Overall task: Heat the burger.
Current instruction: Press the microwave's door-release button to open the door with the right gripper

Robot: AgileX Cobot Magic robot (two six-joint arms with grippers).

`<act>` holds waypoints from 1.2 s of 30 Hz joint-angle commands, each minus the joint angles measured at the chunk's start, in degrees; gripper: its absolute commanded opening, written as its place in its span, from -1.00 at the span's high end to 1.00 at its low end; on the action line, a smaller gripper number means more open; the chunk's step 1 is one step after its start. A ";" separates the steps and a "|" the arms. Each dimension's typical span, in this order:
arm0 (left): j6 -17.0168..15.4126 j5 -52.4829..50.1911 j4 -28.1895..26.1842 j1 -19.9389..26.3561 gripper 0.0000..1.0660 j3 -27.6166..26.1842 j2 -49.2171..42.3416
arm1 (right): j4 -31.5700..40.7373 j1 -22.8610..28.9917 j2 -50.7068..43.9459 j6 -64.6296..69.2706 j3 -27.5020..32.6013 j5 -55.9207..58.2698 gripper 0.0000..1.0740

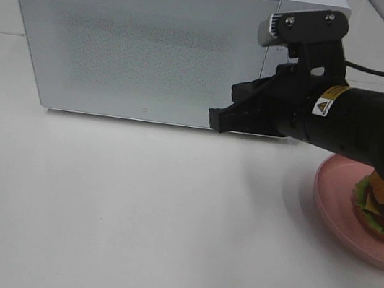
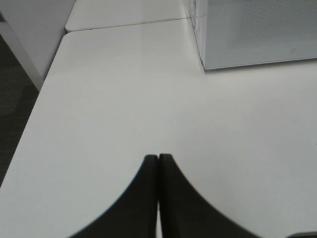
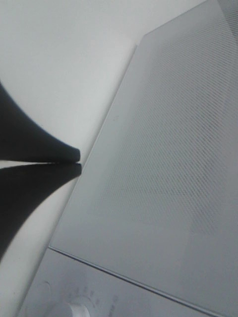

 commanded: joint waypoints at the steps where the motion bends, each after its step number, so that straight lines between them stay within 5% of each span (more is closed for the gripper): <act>1: -0.46 -0.80 -0.11 0.00 0.99 0.11 -1.26 | -0.40 0.57 1.60 -0.29 -0.40 -1.09 1.00; 9: -0.46 -0.80 -0.11 0.00 0.99 0.11 -1.26 | -0.40 0.57 6.02 4.70 -0.40 -2.23 1.00; 17: -0.46 -0.80 -0.11 0.00 0.99 0.11 -1.26 | -0.46 0.57 6.65 28.07 -0.40 -2.41 0.97; 26: -0.46 -0.80 -0.11 0.00 0.99 0.11 -1.26 | -0.40 0.57 6.65 39.65 -0.34 -4.07 0.96; 36: -0.46 -0.80 -0.11 0.00 0.99 0.11 -1.26 | 4.93 0.57 10.14 60.73 -0.29 -17.42 0.96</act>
